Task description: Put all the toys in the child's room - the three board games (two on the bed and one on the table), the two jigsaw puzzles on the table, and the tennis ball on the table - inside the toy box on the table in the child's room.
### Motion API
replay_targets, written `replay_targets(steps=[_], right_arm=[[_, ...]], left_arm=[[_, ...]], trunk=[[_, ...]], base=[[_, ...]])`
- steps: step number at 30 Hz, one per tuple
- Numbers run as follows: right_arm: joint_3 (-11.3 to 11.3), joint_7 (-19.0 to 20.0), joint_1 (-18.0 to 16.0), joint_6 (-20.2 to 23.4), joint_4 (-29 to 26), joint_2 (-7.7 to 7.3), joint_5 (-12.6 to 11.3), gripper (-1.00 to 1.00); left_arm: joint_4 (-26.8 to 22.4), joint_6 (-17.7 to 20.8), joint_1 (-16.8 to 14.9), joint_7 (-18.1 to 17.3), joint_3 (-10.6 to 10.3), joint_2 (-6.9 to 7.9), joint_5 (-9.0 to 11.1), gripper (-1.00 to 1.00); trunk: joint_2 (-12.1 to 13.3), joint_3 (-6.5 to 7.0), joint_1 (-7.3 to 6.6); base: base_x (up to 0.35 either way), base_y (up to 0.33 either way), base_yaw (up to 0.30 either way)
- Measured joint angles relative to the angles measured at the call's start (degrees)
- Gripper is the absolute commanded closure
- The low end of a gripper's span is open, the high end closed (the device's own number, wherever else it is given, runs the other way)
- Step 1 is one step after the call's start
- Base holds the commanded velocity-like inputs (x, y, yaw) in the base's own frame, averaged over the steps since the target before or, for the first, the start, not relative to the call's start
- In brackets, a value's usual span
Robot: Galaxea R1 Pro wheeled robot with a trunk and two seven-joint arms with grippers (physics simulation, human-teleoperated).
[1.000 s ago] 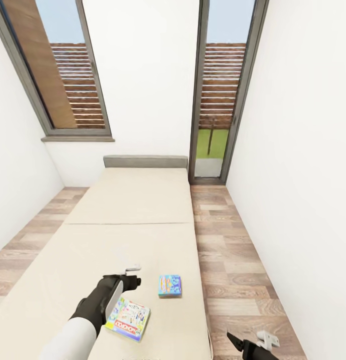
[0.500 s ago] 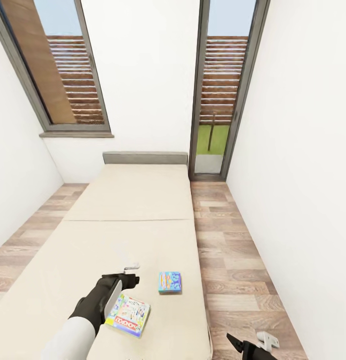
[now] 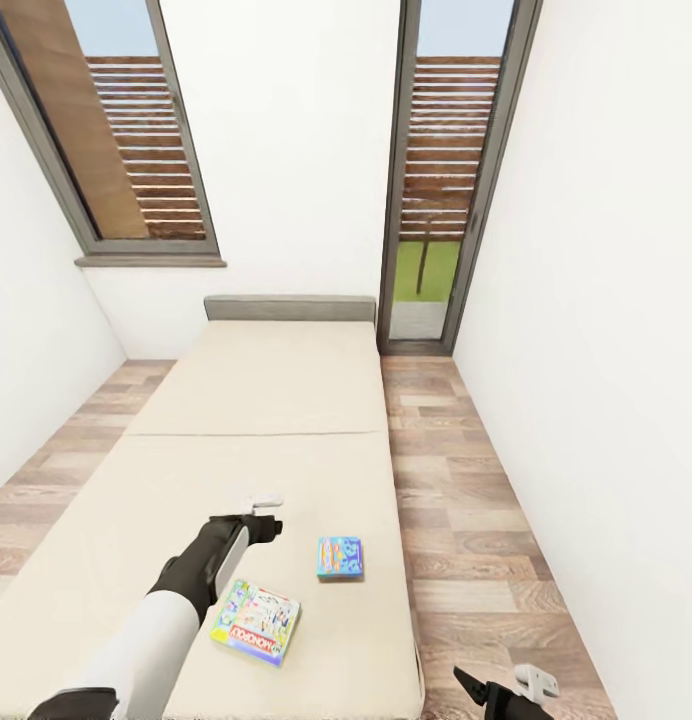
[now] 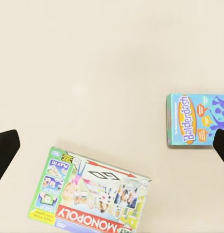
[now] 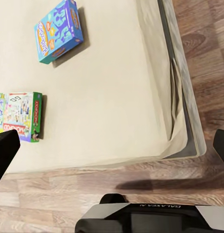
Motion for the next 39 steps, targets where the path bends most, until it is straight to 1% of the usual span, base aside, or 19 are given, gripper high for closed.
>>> replay_targets(steps=[5,9,13,27,39], right_arm=[[-0.08,0.06,-0.01,-0.02,0.03,-0.12,-0.05,-1.0],[-0.09,0.08,0.01,-0.07,0.06,-0.15,-0.08,-1.0],[-0.1,0.05,0.02,-0.08,0.06,-0.1,-0.08,-1.0],[-0.02,0.0,0.03,-0.09,0.01,-0.1,-0.01,-1.0],[-0.07,0.0,0.03,-0.09,0.0,-0.12,-0.02,-1.0]], left_arm=[[0.52,-0.92,-0.11,0.03,-0.63,-0.31,-0.08,-1.0],[0.64,-1.69,-0.14,-0.01,-2.93,-0.36,-0.06,-1.0],[0.67,-1.9,-0.15,-0.02,-3.93,-0.26,-0.05,-1.0],[0.68,-1.88,-0.15,-0.02,-4.19,-0.46,-0.05,-1.0],[-0.4,-1.83,-0.21,-0.03,-4.04,-0.17,-0.05,-1.0]], trunk=[[0.0,-0.47,0.0],[0.0,-0.85,0.0],[0.0,-1.22,0.0],[-0.01,-2.54,0.0],[-0.01,-3.66,0.0]], base=[[0.0,0.0,0.0],[0.0,0.0,0.0],[0.0,0.0,0.0],[0.0,0.0,0.0],[0.0,0.0,0.0]])
